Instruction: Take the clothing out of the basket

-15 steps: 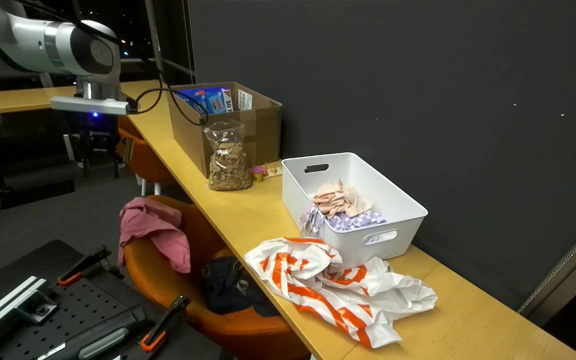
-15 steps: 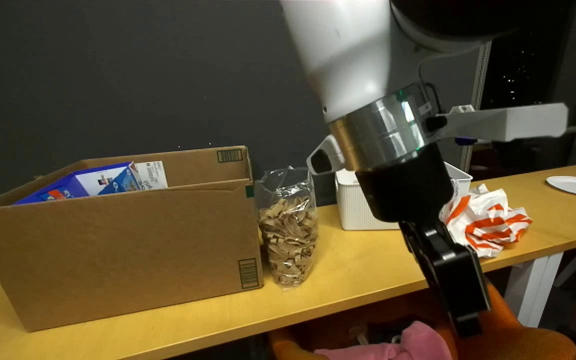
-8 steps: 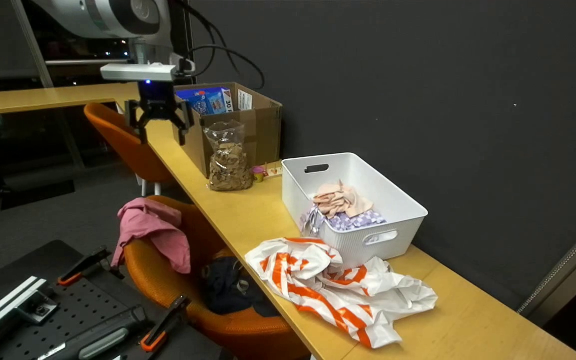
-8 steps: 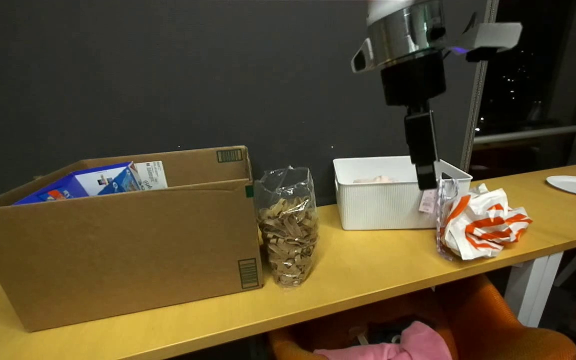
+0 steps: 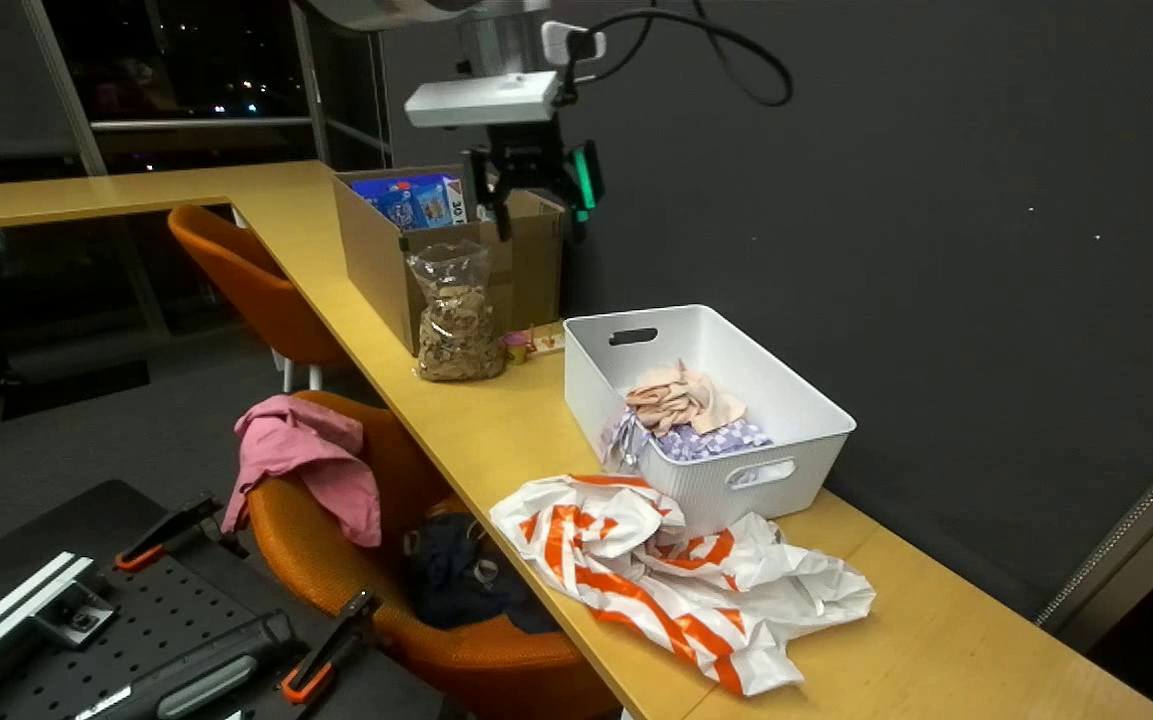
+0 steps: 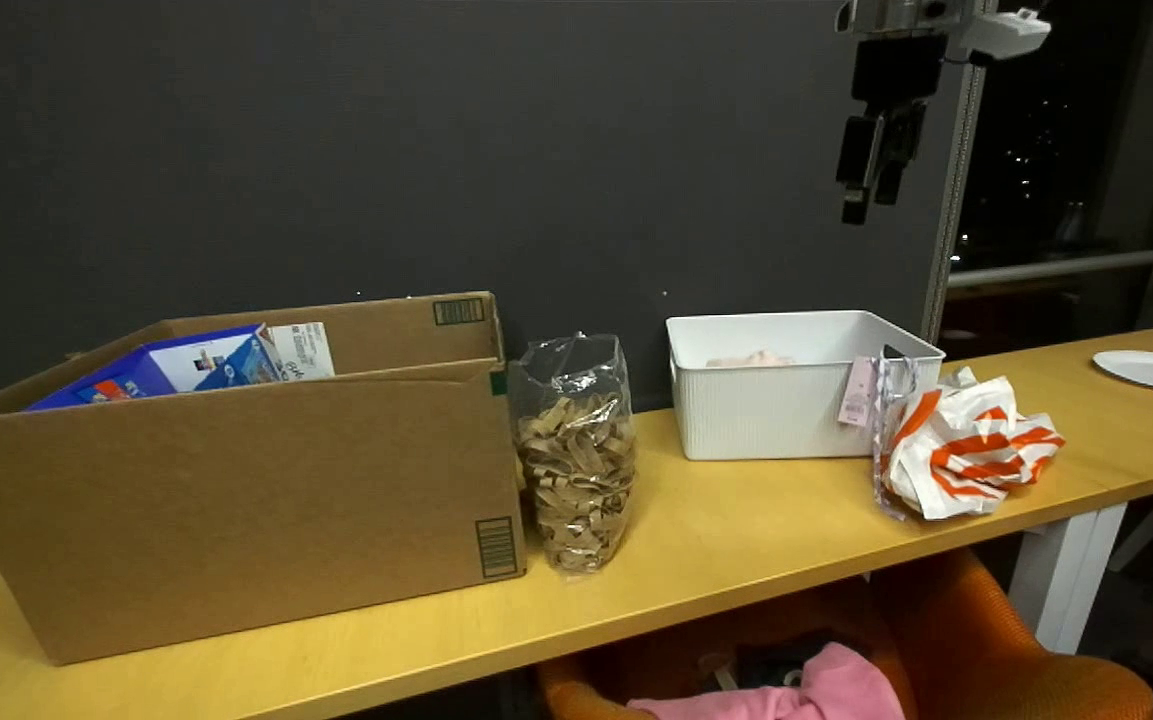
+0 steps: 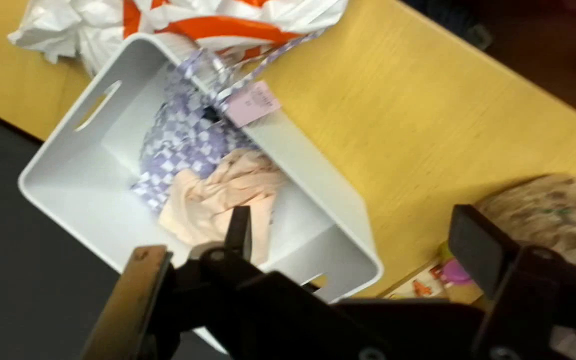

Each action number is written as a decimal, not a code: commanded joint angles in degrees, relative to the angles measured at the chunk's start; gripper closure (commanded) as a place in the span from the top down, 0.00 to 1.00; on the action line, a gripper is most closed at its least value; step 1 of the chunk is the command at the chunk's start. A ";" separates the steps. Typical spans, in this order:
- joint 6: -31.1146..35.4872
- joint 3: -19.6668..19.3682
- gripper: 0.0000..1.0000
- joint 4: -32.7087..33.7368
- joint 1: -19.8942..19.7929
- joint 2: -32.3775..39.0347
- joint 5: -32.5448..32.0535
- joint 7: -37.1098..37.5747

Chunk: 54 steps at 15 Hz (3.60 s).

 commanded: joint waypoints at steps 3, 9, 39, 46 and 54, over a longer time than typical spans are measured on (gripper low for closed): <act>11.34 -2.99 1.00 19.65 -4.02 17.12 3.00 5.60; 21.22 -6.29 1.00 37.15 -3.89 36.31 2.66 20.36; 19.42 -4.71 0.00 52.17 -7.82 59.42 5.93 29.65; 11.90 -6.85 0.02 37.13 -6.63 42.64 5.53 35.77; 2.76 -11.40 0.02 21.20 -0.11 21.01 1.82 43.63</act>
